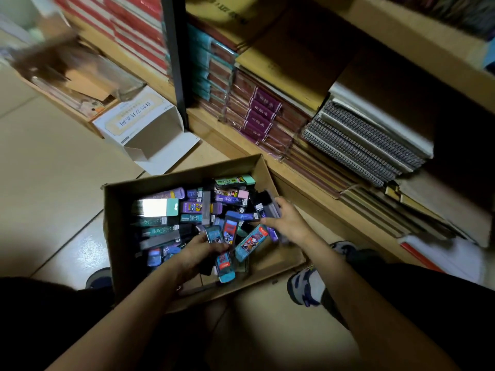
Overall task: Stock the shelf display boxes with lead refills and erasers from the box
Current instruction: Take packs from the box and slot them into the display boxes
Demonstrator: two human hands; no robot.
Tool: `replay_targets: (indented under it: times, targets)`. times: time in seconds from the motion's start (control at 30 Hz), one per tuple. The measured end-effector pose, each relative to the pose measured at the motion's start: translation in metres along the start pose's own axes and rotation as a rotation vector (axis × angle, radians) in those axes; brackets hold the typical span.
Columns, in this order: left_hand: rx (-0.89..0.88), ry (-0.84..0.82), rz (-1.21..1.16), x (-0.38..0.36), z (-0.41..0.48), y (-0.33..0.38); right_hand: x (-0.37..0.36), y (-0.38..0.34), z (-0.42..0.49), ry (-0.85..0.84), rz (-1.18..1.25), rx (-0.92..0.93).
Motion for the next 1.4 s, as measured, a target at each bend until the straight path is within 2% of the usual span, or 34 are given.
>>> replay_targets:
  times: [0.2,0.37,0.47,0.63,0.8,0.87,0.97,1.07,1.23,1.3,1.4]
  targets:
    - [-0.144,-0.067,0.077,-0.006,-0.026,0.050,0.010,-0.060,-0.014,-0.130,-0.130,0.070]
    - [-0.186,-0.117,0.076,-0.020,-0.048,0.084,0.005,-0.103,-0.034,-0.169,0.067,0.113]
    - [-0.196,-0.174,-0.062,-0.027,-0.058,0.102,0.006,-0.125,-0.042,-0.135,0.147,0.170]
    - [-0.354,-0.283,-0.025,-0.034,-0.083,0.132,0.014,-0.145,-0.053,-0.044,0.324,0.141]
    - [-0.482,-0.135,-0.102,-0.032,-0.105,0.170,0.037,-0.172,-0.064,0.081,0.500,0.094]
    - [-0.541,-0.059,-0.161,-0.031,-0.116,0.190,0.051,-0.190,-0.073,0.133,0.464,0.116]
    - [-0.625,0.005,-0.207,-0.033,-0.138,0.225,0.053,-0.224,-0.090,0.034,0.471,0.187]
    - [-0.675,-0.053,-0.214,-0.046,-0.159,0.252,0.046,-0.252,-0.105,-0.065,0.481,0.240]
    - [-0.755,-0.175,-0.139,-0.069,-0.182,0.275,0.050,-0.269,-0.110,-0.036,0.427,0.281]
    - [-0.749,-0.178,-0.159,-0.070,-0.179,0.278,0.052,-0.273,-0.108,-0.024,0.349,0.312]
    - [-0.641,-0.136,-0.244,-0.064,-0.167,0.278,0.051,-0.281,-0.103,-0.076,0.281,0.337]
Point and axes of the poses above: each hand's wrist, its own z-axis towards the middle knuckle, its own x-axis out of the back of the hand, y = z × x, the point moved 9 cm from there along z, towards the middle knuckle, and after that the axes turned 4 degrees about y, right-handed, at the moved point
